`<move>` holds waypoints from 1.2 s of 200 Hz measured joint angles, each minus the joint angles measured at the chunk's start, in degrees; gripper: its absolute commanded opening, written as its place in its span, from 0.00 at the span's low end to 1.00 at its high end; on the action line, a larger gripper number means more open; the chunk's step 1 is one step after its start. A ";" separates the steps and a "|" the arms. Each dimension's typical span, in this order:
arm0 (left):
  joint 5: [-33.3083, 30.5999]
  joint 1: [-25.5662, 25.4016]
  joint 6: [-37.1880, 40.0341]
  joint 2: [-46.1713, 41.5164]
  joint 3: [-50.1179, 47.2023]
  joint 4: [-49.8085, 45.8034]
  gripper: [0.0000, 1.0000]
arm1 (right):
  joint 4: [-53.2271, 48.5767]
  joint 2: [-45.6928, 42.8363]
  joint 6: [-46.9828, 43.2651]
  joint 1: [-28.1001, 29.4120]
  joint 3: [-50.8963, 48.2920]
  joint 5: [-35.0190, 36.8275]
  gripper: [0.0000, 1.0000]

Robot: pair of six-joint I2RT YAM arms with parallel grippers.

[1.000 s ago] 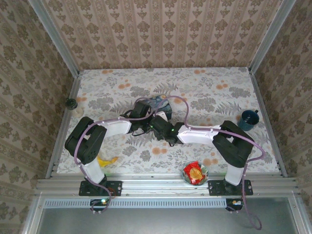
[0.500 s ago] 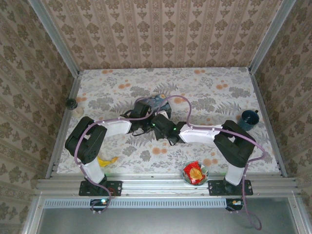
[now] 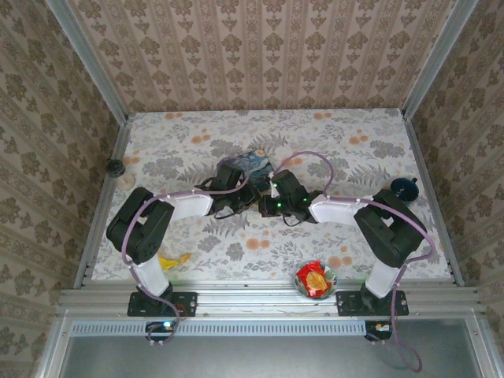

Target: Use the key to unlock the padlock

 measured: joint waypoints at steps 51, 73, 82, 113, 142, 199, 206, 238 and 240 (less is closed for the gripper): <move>1.03 -0.24 -0.28 0.35 0.00 1.36 0.18 | 5.86 -0.22 4.85 -3.63 -3.23 -8.02 0.00; 1.86 -0.50 -0.46 0.66 0.02 1.97 0.33 | 6.21 -0.22 6.29 -4.24 -3.69 -7.76 0.00; 2.29 -0.68 -0.72 0.66 0.04 2.10 0.39 | 6.21 -0.22 6.84 -4.66 -3.96 -7.28 0.00; 3.37 -1.22 -0.85 0.55 0.07 2.19 0.45 | 6.49 -0.26 8.13 -5.33 -5.05 -6.23 0.00; 2.69 -1.20 -0.59 0.09 0.07 0.76 0.60 | 6.99 -0.26 8.94 -5.31 -5.20 -6.21 0.00; 2.58 -1.77 2.23 -4.22 0.15 -2.27 1.00 | 7.50 -0.26 10.23 -5.31 -5.25 -5.46 0.00; 2.47 -1.90 2.71 -5.01 0.24 -2.80 1.00 | 7.65 -0.26 10.25 -5.31 -5.25 -5.25 0.00; 0.74 -1.97 6.10 -8.57 1.53 -7.54 1.00 | 7.91 -0.44 10.40 -5.35 -5.25 -4.33 0.00; 0.59 -1.97 6.36 -8.81 1.75 -7.91 1.00 | 7.91 -0.50 10.40 -5.35 -5.25 -4.26 0.00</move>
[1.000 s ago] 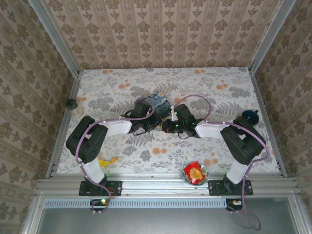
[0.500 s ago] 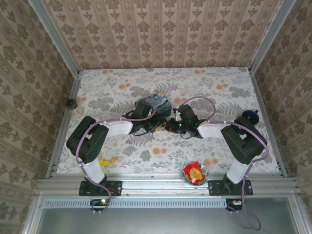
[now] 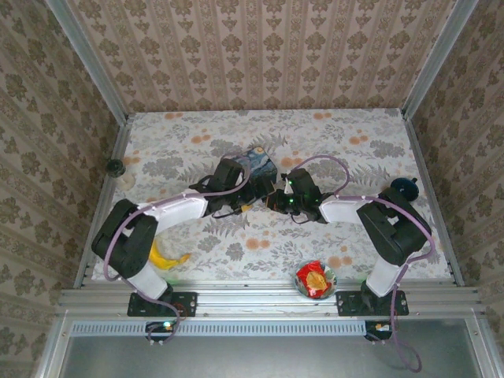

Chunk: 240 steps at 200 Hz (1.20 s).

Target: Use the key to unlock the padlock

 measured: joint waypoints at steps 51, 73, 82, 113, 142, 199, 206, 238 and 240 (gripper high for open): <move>-2.95 2.05 5.70 -3.76 6.01 -5.88 1.00 | -0.02 -0.57 0.22 0.00 0.00 1.22 0.00; -4.13 5.35 8.94 -3.39 8.35 -8.63 1.00 | -0.04 -0.66 0.26 0.00 0.00 1.51 0.00; -4.68 6.60 10.80 -2.80 9.79 -9.90 1.00 | -0.09 -0.79 0.26 0.00 0.00 1.57 0.00; -8.31 9.01 18.67 1.18 16.96 -14.21 1.00 | -0.98 -1.92 0.55 0.04 -0.02 2.47 0.00; -9.16 9.01 24.02 4.83 21.00 -15.69 1.00 | -1.20 -3.67 1.09 0.07 -1.14 3.50 0.00; -6.69 7.04 27.91 7.98 21.07 -15.30 1.00 | -3.21 -7.69 1.49 1.03 -3.89 6.34 0.00; -6.34 6.45 28.28 7.98 21.07 -15.04 1.00 | -3.69 -8.22 1.51 1.38 -4.17 6.93 0.00; -5.40 4.02 29.11 7.98 20.70 -13.62 1.00 | -6.62 -10.64 1.51 3.32 -5.20 9.84 0.00; -5.38 3.89 29.11 7.98 20.57 -13.51 1.00 | -6.75 -10.71 1.51 3.43 -5.27 10.01 0.00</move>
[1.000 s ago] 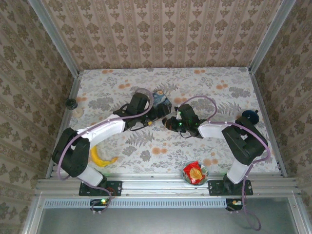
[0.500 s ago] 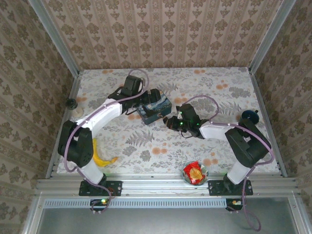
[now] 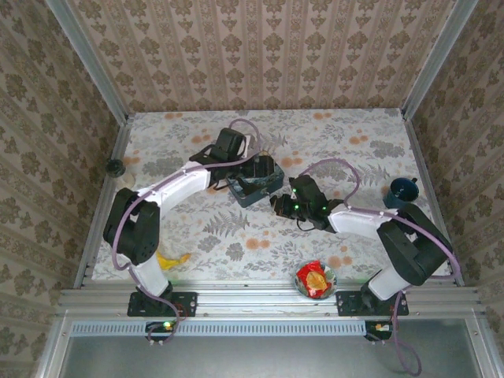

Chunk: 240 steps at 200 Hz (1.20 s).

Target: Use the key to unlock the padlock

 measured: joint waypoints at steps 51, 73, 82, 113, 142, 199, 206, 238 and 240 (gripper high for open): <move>-3.19 -0.04 -0.26 -0.92 -5.51 0.70 1.00 | -1.14 0.15 -0.07 0.70 -0.50 1.73 0.00; -5.51 -0.09 -0.28 -3.26 -7.43 0.94 1.00 | -1.01 2.01 -0.66 0.70 0.22 1.86 0.00; -6.49 -0.04 -0.28 -4.17 -7.82 0.87 1.00 | -1.16 2.95 -0.92 0.72 0.85 1.86 0.01; -9.16 0.46 -0.94 -5.99 -8.59 0.94 1.00 | -2.01 6.49 -2.10 0.70 4.26 2.05 0.07; -10.99 1.55 -2.16 -8.17 -10.91 0.70 1.00 | -2.25 7.45 -2.47 0.70 4.96 2.58 0.19; -12.13 3.34 -3.32 -12.17 -12.70 0.74 1.00 | -3.21 7.08 -3.45 0.46 4.96 3.41 0.32; -12.13 3.37 -3.37 -12.31 -12.70 0.74 1.00 | -3.72 6.73 -3.56 0.46 4.96 3.52 0.34; -12.11 3.43 -3.82 -12.35 -12.70 0.59 1.00 | -6.82 5.44 -4.04 0.42 6.19 4.46 0.43; -12.11 3.43 -3.87 -12.35 -12.70 0.57 1.00 | -6.99 5.44 -4.15 0.42 6.32 4.50 0.43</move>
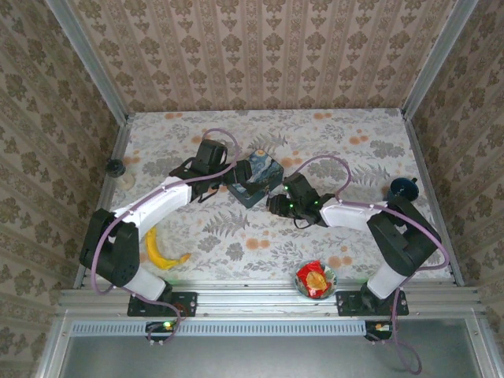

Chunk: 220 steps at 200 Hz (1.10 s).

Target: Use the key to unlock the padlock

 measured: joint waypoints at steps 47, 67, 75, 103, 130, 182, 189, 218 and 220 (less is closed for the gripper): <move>-0.02 0.70 -1.25 0.00 -0.13 -1.33 1.00 | -6.27 0.59 -1.57 0.07 5.90 2.51 0.51; -0.02 0.72 -1.62 0.57 -0.15 -1.46 1.00 | -9.18 2.36 -2.62 0.39 9.05 4.15 0.53; 0.02 0.72 -1.64 1.16 -0.15 -1.49 1.00 | -10.32 3.28 -3.23 0.61 10.34 4.87 0.53; 0.33 0.72 -2.25 3.48 -0.81 -1.53 1.00 | -14.01 6.82 -5.03 1.86 14.53 7.39 0.56; 0.57 0.72 -2.49 4.94 -1.18 -1.62 1.00 | -16.68 10.21 -6.27 2.99 17.92 9.03 0.56; 0.83 1.03 -2.45 5.92 -1.29 -2.23 1.00 | -20.74 14.91 -7.85 4.22 22.03 11.21 0.56; 0.87 1.18 -2.45 6.03 -1.33 -2.32 1.00 | -21.27 15.39 -8.00 4.31 22.43 11.67 0.55; 0.90 1.81 -2.45 7.30 -1.60 -2.47 1.00 | -23.52 17.42 -8.33 4.31 24.28 13.11 0.52; 0.90 1.84 -2.45 7.39 -1.60 -2.47 1.00 | -23.67 17.57 -8.41 4.31 24.37 13.25 0.51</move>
